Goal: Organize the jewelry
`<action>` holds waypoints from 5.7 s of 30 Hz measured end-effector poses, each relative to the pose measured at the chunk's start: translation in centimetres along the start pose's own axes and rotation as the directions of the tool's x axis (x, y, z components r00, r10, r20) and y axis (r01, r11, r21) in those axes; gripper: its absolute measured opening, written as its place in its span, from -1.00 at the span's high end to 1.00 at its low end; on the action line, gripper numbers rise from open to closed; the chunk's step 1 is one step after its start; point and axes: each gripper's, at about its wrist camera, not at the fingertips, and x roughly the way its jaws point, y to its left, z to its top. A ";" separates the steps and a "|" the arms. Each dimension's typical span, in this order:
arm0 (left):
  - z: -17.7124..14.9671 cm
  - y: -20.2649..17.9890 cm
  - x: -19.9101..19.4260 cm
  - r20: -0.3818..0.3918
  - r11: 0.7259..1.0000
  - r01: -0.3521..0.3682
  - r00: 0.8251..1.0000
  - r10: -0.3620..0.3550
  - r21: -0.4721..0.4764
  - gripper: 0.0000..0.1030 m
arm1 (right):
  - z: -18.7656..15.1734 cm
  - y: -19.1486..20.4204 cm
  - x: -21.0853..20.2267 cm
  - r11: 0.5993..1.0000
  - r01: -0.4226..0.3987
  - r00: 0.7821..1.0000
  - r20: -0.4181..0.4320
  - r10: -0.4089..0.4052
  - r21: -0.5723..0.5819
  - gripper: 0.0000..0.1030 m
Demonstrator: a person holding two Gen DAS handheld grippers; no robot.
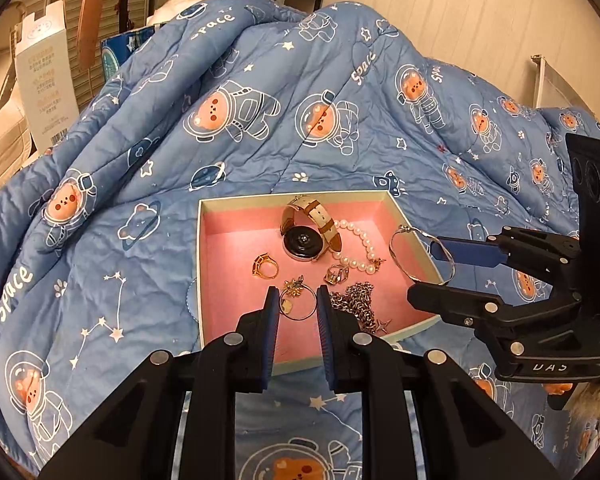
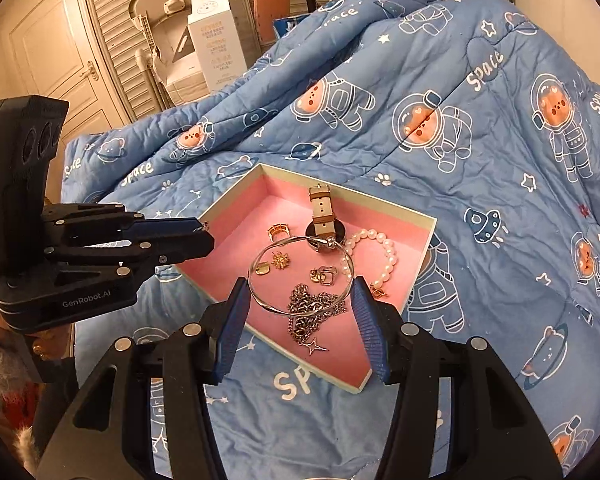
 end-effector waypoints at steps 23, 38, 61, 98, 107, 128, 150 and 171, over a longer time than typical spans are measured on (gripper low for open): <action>0.0 -0.1 6.8 -0.182 0.993 -0.023 0.982 0.044 0.115 0.64 | 1.9 -1.3 7.6 0.994 -0.008 0.975 -0.224 -0.017 -0.110 -0.02; 0.1 -0.5 8.1 -0.208 0.989 -0.008 0.977 0.039 0.145 0.64 | 1.6 -0.6 8.0 0.986 -0.015 0.962 -0.271 -0.031 -0.166 -0.02; 0.3 -0.3 7.9 -0.186 0.992 -0.017 0.982 0.040 0.125 0.52 | 1.8 -0.1 8.8 0.971 0.008 0.961 -0.266 -0.073 -0.238 -0.25; -16.4 -3.4 -11.8 0.255 0.963 -0.197 0.936 0.241 -0.186 -0.87 | -14.8 9.2 -10.6 0.926 0.302 0.896 0.266 -0.357 0.226 -0.82; -21.4 -5.9 -19.8 0.354 0.954 -0.165 0.901 0.249 -0.250 -0.87 | -19.6 14.2 -18.0 0.916 0.339 0.854 0.338 -0.395 0.213 -0.89; -26.4 -9.1 -24.3 0.386 0.937 -0.213 0.868 0.312 -0.277 -0.87 | -24.3 15.3 -22.5 0.901 0.372 0.821 0.372 -0.432 0.224 -0.89; -26.6 -9.4 -24.5 0.389 0.933 -0.236 0.860 0.331 -0.273 -0.87 | -24.4 15.4 -22.7 0.901 0.374 0.817 0.382 -0.433 0.220 -0.89; -26.6 -9.4 -24.6 0.387 0.932 -0.242 0.859 0.335 -0.270 -0.87 | -24.2 15.3 -22.8 0.901 0.375 0.817 0.382 -0.432 0.218 -0.89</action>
